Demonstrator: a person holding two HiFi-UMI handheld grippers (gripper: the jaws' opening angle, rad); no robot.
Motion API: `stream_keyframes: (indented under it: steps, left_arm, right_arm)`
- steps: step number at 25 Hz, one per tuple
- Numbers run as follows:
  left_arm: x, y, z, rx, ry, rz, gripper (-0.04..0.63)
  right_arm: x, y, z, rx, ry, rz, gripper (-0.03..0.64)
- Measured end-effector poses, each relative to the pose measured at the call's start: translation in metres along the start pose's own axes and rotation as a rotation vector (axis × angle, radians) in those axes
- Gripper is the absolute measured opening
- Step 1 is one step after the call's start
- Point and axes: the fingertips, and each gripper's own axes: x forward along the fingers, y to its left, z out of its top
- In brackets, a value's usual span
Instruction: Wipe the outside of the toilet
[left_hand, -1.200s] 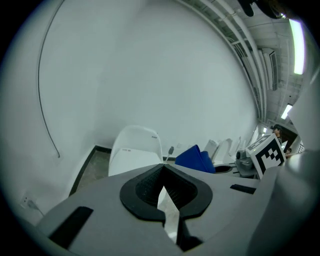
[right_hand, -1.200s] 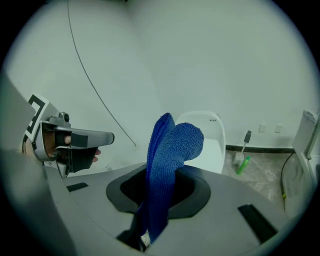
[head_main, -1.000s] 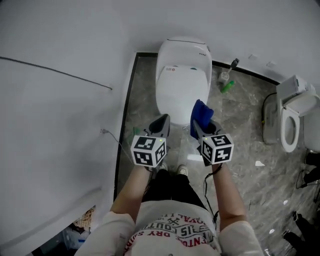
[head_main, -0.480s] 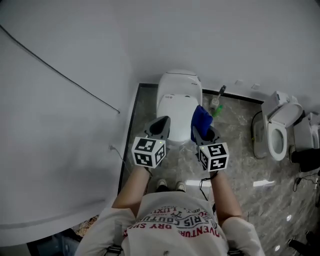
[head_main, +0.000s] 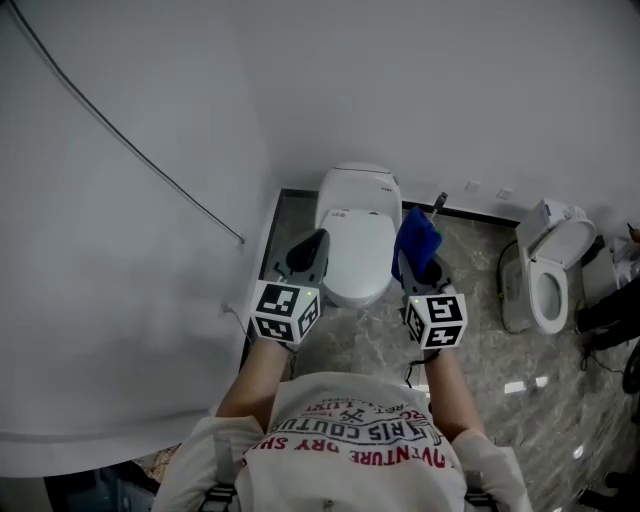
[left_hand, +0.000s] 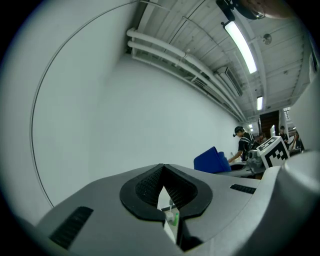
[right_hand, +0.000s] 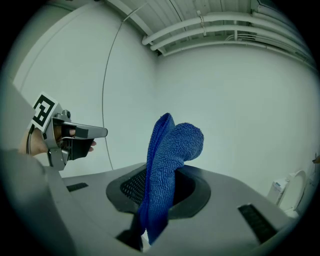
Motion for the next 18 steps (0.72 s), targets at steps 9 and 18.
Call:
stream_keyframes:
  steps: [9,18]
  left_arm:
    - [0.001,0.010,0.003,0.028,-0.004,0.010,0.006]
    - [0.008,0.002,-0.001,0.078,-0.002,-0.004,0.006]
  right_arm:
    - [0.010,0.011,-0.003,-0.039,0.023,0.047,0.077]
    - [0.012,0.002,-0.007,-0.032,0.041,0.025,0.077]
